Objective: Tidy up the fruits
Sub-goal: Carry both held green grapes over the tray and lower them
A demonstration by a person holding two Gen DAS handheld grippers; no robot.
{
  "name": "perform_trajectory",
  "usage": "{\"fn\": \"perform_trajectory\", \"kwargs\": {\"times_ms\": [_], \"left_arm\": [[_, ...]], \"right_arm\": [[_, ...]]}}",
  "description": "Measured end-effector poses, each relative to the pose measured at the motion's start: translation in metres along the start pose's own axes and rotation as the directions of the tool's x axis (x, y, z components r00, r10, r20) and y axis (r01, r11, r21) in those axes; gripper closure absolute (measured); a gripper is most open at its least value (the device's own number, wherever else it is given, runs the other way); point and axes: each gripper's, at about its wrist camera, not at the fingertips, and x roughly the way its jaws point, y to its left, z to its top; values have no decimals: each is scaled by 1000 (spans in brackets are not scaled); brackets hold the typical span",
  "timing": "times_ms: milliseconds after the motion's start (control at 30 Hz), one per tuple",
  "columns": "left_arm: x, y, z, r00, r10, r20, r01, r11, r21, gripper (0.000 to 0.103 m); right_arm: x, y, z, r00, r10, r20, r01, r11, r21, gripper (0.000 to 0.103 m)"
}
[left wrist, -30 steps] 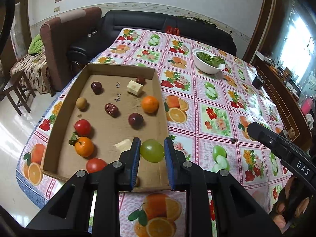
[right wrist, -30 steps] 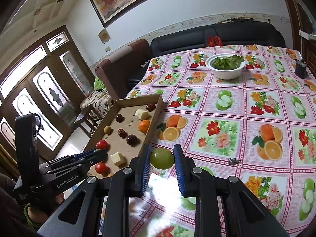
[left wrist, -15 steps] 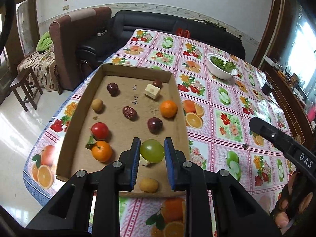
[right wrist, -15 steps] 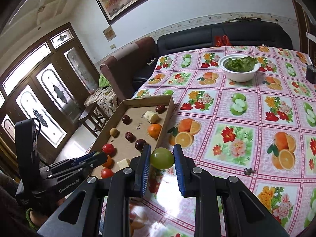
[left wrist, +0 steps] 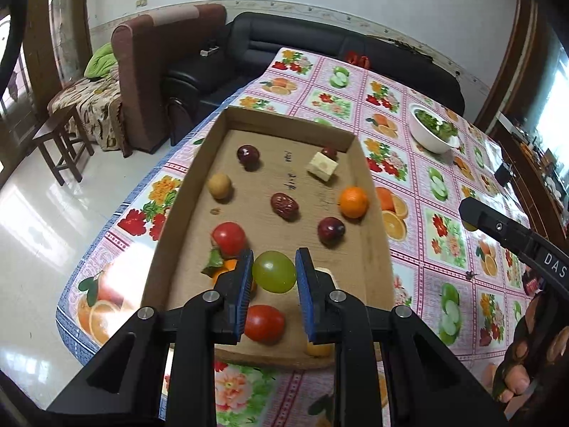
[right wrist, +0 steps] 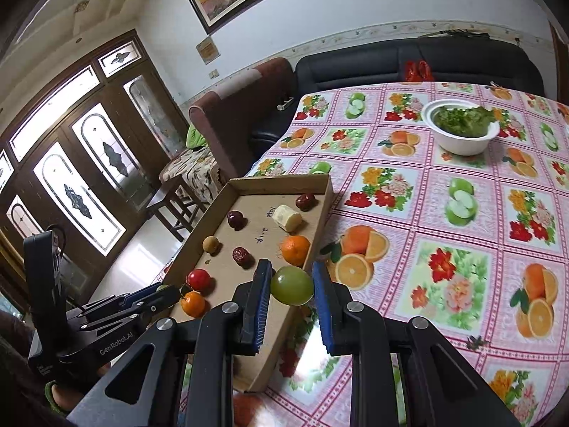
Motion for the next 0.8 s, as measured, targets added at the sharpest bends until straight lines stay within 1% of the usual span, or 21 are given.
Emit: {"fn": "perform_trajectory", "kwargs": {"times_ms": [133,433,800], "left_arm": [[4,4,3,1000,0,-5,0,1000,-6,81],[15,-3,11,1000,-3,-15,3,1000,12,81],[32,-3,26,999,22,-26,-21,999,28,81]], "right_arm": [[12,4,7,1000,11,-11,-11,1000,-9,79],[39,11,20,999,36,-39,-36,999,-20,79],[73,21,32,996,47,-82,-50,998,-36,80]]}}
